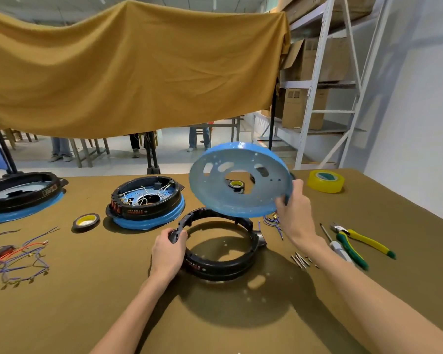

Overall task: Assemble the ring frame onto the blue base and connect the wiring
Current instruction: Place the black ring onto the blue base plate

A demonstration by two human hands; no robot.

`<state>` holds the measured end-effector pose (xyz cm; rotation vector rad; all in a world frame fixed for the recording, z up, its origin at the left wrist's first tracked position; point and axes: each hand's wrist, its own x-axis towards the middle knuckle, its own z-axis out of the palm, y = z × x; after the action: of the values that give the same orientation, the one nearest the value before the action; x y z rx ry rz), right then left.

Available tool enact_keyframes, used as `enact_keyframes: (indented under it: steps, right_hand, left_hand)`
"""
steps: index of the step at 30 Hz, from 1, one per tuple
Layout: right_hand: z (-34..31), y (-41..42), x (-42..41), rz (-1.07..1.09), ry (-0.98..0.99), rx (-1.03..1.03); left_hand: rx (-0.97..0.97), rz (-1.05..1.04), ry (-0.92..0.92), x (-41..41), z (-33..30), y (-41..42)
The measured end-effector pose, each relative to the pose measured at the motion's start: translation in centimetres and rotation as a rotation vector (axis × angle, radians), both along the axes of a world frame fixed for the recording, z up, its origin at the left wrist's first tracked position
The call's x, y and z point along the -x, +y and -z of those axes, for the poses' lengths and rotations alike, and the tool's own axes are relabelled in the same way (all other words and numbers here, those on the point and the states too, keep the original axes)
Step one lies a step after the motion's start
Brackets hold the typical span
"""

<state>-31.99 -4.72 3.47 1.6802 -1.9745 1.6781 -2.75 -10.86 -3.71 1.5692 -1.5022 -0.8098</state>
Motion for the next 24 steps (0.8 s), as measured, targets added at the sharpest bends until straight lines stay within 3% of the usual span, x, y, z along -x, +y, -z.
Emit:
enact_keyframes:
  steps: [2, 4, 7, 9, 16, 24]
  right_hand:
    - [0.3, 0.4, -0.1, -0.027, 0.036, 0.011]
    - [0.8, 0.8, -0.3, -0.051, 0.058, 0.012]
    - [1.6, 1.2, -0.6, -0.075, 0.052, 0.0]
    - [2.1, 1.5, -0.9, -0.074, 0.046, -0.036]
    - [3.6, 2.6, -1.4, -0.172, 0.015, -0.131]
    - [4.2, 3.2, -1.0, -0.37, -0.123, -0.39]
  left_hand:
    - [0.034, -0.003, -0.066, -0.2, -0.1, 0.1]
    - [0.127, 0.003, 0.001, -0.2, -0.3, 0.2]
    - [0.125, 0.065, 0.346, 0.0, -1.6, 0.7]
    - [0.049, 0.137, 0.478, -0.2, -2.3, 0.8]
    - [-0.084, 0.293, 0.536, -1.3, -2.2, 0.6]
    - [-0.012, 0.328, 0.498, -1.5, -1.3, 0.9]
